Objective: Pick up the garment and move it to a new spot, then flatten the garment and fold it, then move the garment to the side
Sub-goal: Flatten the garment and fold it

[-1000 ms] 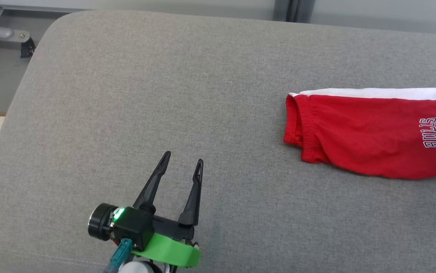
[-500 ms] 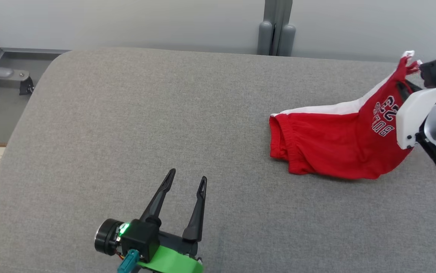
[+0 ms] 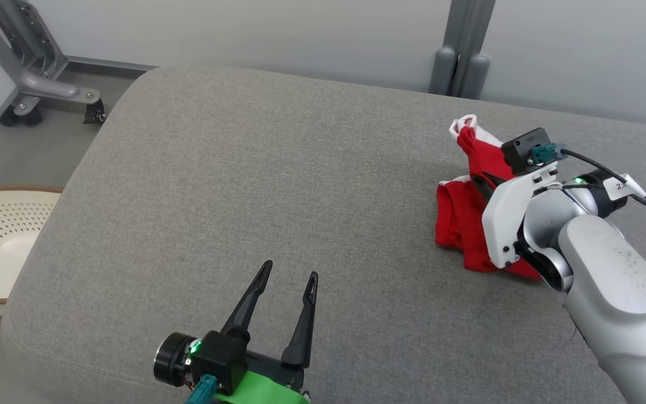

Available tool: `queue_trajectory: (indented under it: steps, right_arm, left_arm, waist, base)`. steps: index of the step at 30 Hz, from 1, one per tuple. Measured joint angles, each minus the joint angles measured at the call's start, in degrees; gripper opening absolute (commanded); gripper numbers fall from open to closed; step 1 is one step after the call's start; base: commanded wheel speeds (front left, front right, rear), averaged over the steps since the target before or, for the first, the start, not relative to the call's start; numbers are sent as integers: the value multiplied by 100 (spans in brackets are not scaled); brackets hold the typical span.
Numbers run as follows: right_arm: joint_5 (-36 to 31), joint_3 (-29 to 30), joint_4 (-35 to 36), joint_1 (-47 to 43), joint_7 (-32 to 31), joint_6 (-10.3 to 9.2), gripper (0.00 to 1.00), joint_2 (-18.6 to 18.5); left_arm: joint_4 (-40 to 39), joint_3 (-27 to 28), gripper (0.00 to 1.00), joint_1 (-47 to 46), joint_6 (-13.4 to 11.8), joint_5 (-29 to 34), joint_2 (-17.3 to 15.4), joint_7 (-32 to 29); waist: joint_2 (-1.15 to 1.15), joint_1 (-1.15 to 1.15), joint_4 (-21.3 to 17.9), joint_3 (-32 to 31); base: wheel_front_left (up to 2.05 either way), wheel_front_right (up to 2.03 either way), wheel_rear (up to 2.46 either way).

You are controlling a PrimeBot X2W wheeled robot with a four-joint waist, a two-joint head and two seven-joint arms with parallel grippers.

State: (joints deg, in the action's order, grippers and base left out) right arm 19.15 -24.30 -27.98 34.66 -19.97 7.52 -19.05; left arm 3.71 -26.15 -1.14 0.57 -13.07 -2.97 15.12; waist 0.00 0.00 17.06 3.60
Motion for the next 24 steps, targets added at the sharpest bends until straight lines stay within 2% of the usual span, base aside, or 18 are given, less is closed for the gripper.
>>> queue_trajectory:
  steps: [1, 2, 3, 7, 10, 15, 20, 24]
  right_arm:
    - [8, -15, -70, -3, -10, 0, 0, 65]
    - [8, -44, -147, -3, -12, 0, 29, 122]
    - [13, -59, -210, -3, -8, 0, 100, 176]
    - [179, -36, -248, 1, 301, 0, 100, 356]
    - [272, 45, -90, 41, 608, 0, 100, 318]
    - [555, 434, 260, 20, 899, 0, 100, -198]
    - [935, 1067, 578, -453, 1106, 0, 100, -742]
    - [1045, 1443, 862, -942, 1393, -4, 100, -879]
  left_arm:
    - [2, -20, 100, -2, -7, -15, 1, 0]
    - [5, -37, 100, -3, -11, -38, 1, 1]
    - [11, -56, 100, -5, -29, -47, 1, 0]
    - [12, -78, 100, -13, -68, -92, 2, 0]
    - [8, -63, 100, -14, -112, -93, 2, 0]
    - [-56, -47, 100, -13, -160, -99, 4, 0]
    - [-112, -16, 100, -5, -183, -97, 5, 1]
    - [-160, 63, 100, 6, -218, -89, 9, 0]
  waist:
    - [0, 0, 39, 10]
    - [0, 0, 76, 22]
    - [0, 0, 108, 34]
    - [0, 0, 172, 101]
    - [0, 0, 137, 114]
    - [0, 0, -2, 76]
    - [0, 0, -194, 40]
    - [0, 0, -354, 1]
  base:
    - [0, 0, 0]
    - [0, 0, 0]
    - [0, 0, 0]
    - [0, 0, 0]
    - [0, 0, 0]
    - [0, 0, 0]
    - [0, 0, 0]
    - [0, 0, 0]
